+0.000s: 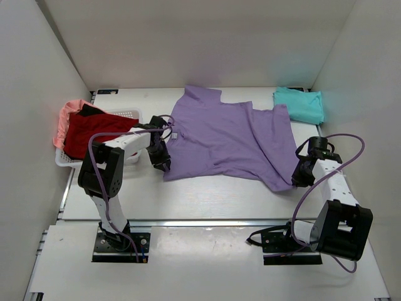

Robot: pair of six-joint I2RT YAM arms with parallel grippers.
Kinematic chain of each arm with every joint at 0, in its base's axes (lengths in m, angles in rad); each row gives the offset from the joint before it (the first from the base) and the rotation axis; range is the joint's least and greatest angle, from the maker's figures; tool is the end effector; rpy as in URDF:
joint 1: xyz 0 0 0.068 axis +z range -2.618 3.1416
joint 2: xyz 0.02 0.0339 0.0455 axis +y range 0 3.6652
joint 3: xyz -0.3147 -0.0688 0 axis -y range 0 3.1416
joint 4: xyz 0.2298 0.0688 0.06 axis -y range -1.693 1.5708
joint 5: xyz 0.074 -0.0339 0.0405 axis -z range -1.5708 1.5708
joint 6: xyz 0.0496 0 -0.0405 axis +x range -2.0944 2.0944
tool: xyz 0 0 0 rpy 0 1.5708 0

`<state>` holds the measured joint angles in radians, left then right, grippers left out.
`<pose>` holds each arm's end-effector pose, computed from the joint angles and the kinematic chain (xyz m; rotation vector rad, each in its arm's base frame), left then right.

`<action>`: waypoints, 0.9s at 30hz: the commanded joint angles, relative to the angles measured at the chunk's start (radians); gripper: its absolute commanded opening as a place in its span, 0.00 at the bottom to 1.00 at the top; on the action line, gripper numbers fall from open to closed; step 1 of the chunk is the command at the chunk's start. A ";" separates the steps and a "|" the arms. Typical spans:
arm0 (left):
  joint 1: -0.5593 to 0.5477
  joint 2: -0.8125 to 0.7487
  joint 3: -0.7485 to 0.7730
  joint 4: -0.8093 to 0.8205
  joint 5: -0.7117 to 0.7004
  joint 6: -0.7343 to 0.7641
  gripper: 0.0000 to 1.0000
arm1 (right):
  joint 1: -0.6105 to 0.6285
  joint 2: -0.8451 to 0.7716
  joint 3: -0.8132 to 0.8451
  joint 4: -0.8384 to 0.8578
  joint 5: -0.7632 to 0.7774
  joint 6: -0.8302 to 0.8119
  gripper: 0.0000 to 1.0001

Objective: Fold and stack the t-shirts
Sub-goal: Flatten out the tshirt

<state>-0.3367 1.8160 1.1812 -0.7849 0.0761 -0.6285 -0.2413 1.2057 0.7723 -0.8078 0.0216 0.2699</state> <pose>0.3155 -0.1144 0.2088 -0.4327 3.0050 -0.2090 0.1759 -0.0444 0.2485 0.7157 2.7190 -0.0237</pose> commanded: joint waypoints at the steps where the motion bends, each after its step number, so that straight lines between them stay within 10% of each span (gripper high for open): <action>1: -0.004 -0.046 0.028 0.015 0.021 -0.005 0.35 | 0.010 -0.008 0.004 0.025 -0.006 0.005 0.05; 27: 0.019 0.069 0.172 -0.001 -0.075 0.023 0.40 | 0.013 0.040 0.033 0.032 -0.008 0.003 0.05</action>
<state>-0.3298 1.8713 1.3201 -0.7982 0.0307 -0.6262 -0.2352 1.2331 0.7731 -0.7982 0.0174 0.2699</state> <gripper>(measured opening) 0.399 0.049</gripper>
